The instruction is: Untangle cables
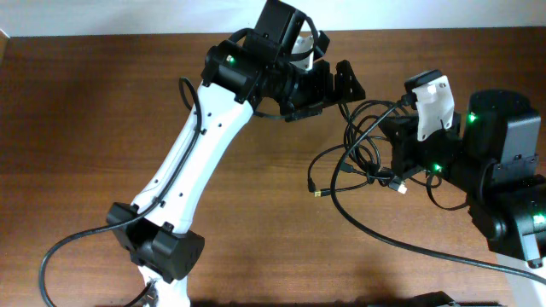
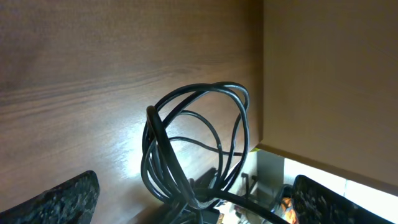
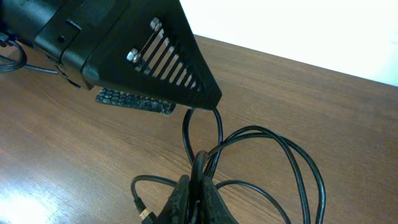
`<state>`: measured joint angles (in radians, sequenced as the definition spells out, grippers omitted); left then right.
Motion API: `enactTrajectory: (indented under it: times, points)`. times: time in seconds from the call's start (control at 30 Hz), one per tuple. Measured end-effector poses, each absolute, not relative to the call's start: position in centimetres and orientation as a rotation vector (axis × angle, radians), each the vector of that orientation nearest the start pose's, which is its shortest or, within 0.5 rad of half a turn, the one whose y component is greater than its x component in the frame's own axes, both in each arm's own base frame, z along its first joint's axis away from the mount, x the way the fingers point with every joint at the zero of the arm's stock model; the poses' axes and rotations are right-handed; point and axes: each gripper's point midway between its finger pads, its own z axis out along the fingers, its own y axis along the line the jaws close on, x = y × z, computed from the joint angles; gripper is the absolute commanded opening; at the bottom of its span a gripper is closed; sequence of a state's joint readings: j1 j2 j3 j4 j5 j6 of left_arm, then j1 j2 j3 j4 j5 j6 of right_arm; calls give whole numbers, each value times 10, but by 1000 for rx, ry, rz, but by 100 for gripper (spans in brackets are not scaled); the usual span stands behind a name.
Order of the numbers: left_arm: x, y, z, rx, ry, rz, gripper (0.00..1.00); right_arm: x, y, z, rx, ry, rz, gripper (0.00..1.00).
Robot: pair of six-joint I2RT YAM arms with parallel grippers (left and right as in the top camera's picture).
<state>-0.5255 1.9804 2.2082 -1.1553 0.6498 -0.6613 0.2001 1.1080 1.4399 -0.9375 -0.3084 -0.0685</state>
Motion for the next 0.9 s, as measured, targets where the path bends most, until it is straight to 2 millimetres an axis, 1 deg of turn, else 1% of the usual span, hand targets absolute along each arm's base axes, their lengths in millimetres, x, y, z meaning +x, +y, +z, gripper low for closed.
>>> enactTrajectory:
  times: [0.07, 0.13, 0.17, 0.2, 0.23, 0.27, 0.37, 0.47, 0.53, 0.57, 0.6, 0.63, 0.67, 0.7, 0.73, 0.77, 0.8, 0.83, 0.87, 0.9]
  points:
    - [359, -331, 300, 81, 2721, -1259, 100, 293, 112, 351, -464, 2123, 407, 4]
    - [358, -338, 291, 62, 2752, -1261, 95, 293, 112, 351, -466, 2122, 406, 4]
    - [358, -342, 283, 53, 2776, -1258, 90, 293, 112, 351, -467, 2123, 406, 4]
    - [359, -348, 268, 40, 2814, -1248, 64, 293, 112, 350, -467, 2126, 406, 4]
    - [361, -351, 258, 31, 2840, -1244, 21, 293, 112, 350, -466, 2128, 405, 4]
    - [363, -354, 250, 16, 2857, -1253, 0, 293, 112, 350, -466, 2129, 403, 4]
    - [366, -360, 232, 1, 2898, -1261, 0, 292, 112, 349, -469, 2130, 401, 4]
    - [366, -359, 233, 29, 2893, -1271, 0, 295, 103, 346, -440, 2150, 343, 4]
    - [367, -350, 230, 23, 2912, -1256, 0, 297, 96, 343, -415, 2163, 294, 4]
    - [369, -337, 228, -11, 2933, -1234, 0, 299, 91, 343, -397, 2167, 267, 4]
    - [374, -308, 223, -103, 2975, -1172, 0, 303, 75, 342, -325, 2179, 241, 4]
    - [387, -274, 225, -193, 2967, -1108, 0, 305, 66, 343, -282, 2183, 228, 4]
    - [383, -242, 225, -290, 3012, -1019, 0, 311, 40, 343, -172, 2188, 196, 4]
    - [388, -179, 235, -458, 2990, -908, 0, 314, 17, 343, -83, 2188, 163, 4]
    - [393, -151, 244, -518, 2942, -882, 0, 315, 2, 345, -23, 2179, 152, 4]
    - [391, -113, 257, -611, 2894, -857, 0, 317, -10, 348, 19, 2164, 149, 4]
    - [388, -78, 268, -693, 2843, -828, 0, 318, -28, 351, 74, 2145, 122, 4]
    - [384, -35, 277, -783, 2776, -770, 0, 316, -56, 353, 171, 2131, 68, 4]
    - [376, 8, 282, -894, 2720, -724, 0, 313, -75, 350, 237, 2131, 56, 4]
    - [370, 31, 283, -955, 2694, -696, 0, 314, -84, 347, 271, 2135, 59, 4]
